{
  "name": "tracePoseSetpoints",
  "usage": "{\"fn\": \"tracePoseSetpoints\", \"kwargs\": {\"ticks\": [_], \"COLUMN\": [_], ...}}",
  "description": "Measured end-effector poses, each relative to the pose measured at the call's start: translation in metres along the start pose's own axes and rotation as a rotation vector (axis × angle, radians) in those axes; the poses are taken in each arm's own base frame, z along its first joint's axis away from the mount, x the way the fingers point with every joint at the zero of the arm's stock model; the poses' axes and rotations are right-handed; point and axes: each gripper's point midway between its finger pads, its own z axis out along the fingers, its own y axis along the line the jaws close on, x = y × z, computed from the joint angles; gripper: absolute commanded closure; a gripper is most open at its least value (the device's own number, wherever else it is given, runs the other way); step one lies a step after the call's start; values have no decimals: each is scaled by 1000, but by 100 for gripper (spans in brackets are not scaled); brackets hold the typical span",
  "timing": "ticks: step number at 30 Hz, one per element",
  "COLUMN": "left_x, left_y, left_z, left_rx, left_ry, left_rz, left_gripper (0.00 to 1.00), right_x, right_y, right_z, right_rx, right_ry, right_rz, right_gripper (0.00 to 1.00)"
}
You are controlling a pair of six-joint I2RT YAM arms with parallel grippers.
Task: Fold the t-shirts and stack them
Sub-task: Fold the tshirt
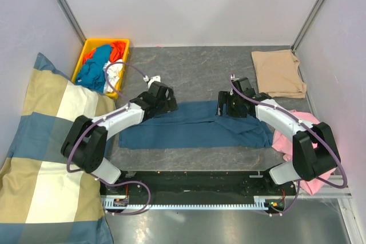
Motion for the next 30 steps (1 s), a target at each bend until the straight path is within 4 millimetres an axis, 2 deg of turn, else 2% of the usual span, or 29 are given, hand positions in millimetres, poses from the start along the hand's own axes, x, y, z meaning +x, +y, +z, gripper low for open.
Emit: {"fn": "tracePoseSetpoints", "kwargs": {"ticks": [4, 6, 10, 13, 15, 17, 20, 23, 30], "left_x": [-5, -9, -18, -20, -19, -18, -16, -12, 6], "left_y": [-19, -30, -73, -109, -139, -162, -191, -210, -233], "left_z": [18, 26, 42, 53, 61, 69, 78, 86, 101], "left_rx": [9, 22, 112, 205, 302, 379, 503, 593, 711], "left_ry": [12, 14, 28, 49, 70, 90, 123, 150, 234], "left_rz": [39, 57, 120, 202, 279, 349, 457, 533, 624], "left_gripper": [2, 7, 8, 9, 9, 9, 10, 12, 19], "right_x": [-5, -6, -11, -28, -46, -58, -72, -74, -59], "right_y": [-5, -10, -28, -37, -37, -35, -31, -32, -39], "right_z": [0, 0, -10, -46, -82, -116, -154, -170, -171], "right_rx": [34, 64, 177, 236, 229, 208, 183, 180, 208], "right_ry": [-21, -31, -76, -210, -340, -448, -554, -586, -542], "right_rz": [13, 27, 88, 150, 189, 217, 241, 247, 240], "right_gripper": [15, 15, 12, 12, 11, 11, 10, 9, 8]}}
